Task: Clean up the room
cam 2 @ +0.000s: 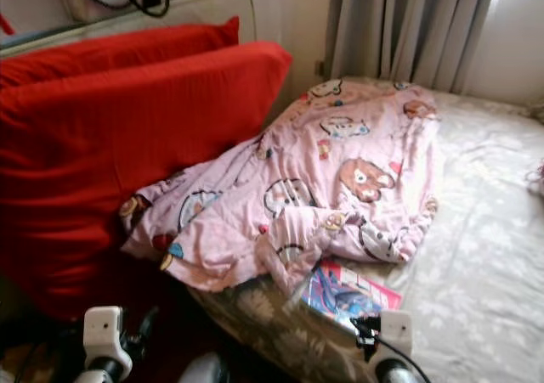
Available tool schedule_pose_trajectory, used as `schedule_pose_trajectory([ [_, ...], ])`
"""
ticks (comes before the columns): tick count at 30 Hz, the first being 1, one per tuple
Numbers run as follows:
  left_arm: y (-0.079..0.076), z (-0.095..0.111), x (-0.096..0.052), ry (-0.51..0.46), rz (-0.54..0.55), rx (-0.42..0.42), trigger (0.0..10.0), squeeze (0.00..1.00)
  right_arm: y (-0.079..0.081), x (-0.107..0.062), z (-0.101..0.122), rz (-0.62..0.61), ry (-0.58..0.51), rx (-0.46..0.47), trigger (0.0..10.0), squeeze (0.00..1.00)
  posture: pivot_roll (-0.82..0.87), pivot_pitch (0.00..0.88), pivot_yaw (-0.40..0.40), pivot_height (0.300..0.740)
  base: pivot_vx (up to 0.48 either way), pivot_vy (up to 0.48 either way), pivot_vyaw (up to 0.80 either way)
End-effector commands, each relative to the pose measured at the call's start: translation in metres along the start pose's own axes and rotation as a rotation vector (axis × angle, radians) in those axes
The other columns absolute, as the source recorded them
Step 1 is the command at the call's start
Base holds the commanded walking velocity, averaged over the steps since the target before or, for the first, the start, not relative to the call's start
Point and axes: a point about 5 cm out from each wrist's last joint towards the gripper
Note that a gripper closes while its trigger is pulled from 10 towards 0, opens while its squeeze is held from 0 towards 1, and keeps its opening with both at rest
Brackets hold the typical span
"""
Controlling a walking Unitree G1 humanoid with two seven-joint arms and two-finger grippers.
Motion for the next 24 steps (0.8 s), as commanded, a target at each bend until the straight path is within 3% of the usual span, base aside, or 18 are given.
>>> schedule_pose_trajectory([
  [1,-0.002,0.008,0.006,-0.024,-0.016,0.001,10.0,0.0,-0.005,0.001,0.002,-0.036,-0.005,0.017,10.0,0.0,0.09,0.0,0.002,0.64,0.311,0.0,0.0],
  [10,-0.004,0.015,0.011,-0.043,-0.039,0.01,10.0,0.0,-0.018,0.005,0.002,-0.182,0.058,0.128,10.0,0.0,0.1,0.0,0.006,0.64,0.082,0.0,0.0],
  [13,-0.004,0.018,0.013,-0.054,-0.043,0.005,10.0,0.0,-0.016,0.008,0.005,-0.167,0.057,0.123,10.0,0.0,0.1,0.0,0.009,0.64,0.0,0.0,-0.66],
  [24,-0.002,0.03,0.013,-0.087,-0.04,0.004,10.0,0.0,-0.003,0.016,0.014,-0.088,0.057,0.088,10.0,0.0,0.13,0.0,0.013,0.64,0.0,0.0,0.0],
])
Point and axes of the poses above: a point about 5 cm out from each wrist's last joint towards the gripper, its own x axis pointing out of the wrist towards the gripper, its own z axis along the axis of the wrist's last joint, y = z × x, and after that the axes turned 6 degrees about -x, right-handed
